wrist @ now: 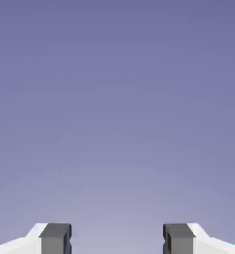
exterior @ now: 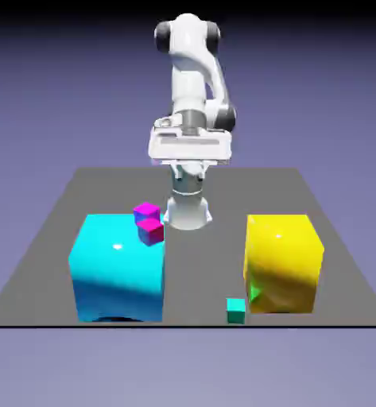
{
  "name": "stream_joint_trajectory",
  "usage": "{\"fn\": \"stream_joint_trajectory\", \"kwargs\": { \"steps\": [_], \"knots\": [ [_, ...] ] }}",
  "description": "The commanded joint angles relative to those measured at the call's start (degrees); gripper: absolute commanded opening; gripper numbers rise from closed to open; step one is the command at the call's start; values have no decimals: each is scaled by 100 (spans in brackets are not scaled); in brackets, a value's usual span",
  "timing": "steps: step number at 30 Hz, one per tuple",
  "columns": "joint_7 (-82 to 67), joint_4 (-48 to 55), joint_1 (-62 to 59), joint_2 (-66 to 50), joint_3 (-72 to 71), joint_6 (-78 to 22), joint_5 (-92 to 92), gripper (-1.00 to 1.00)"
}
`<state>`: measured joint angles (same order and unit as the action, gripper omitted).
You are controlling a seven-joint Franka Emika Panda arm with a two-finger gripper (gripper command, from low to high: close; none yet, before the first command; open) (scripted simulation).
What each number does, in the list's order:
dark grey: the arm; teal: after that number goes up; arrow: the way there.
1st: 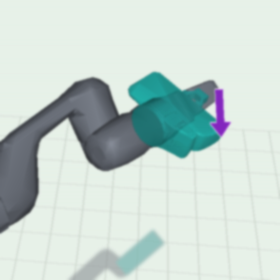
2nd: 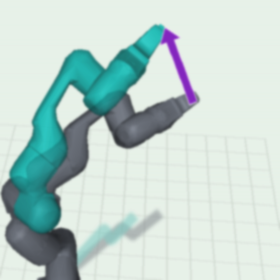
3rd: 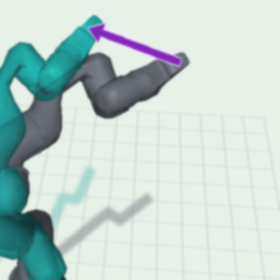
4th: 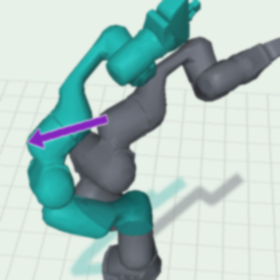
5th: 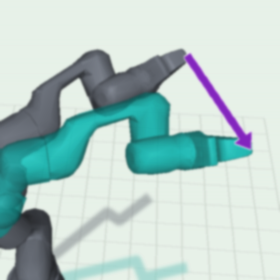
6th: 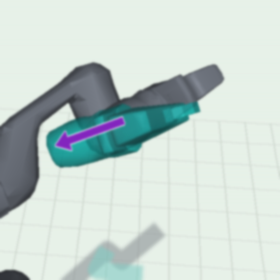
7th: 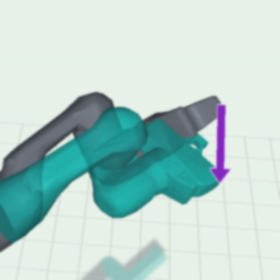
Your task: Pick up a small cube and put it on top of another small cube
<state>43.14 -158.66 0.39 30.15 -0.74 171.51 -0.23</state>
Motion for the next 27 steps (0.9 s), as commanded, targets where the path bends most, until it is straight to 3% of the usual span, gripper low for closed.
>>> {"fn": "stream_joint_trajectory", "kwargs": {
  "steps": [1, 27],
  "knots": [
    [57, 195, -24, -208, -62, -208, -19, 0],
    [1534, 5248, -659, -5607, -1659, -5599, -507, 0]
  ]
}}
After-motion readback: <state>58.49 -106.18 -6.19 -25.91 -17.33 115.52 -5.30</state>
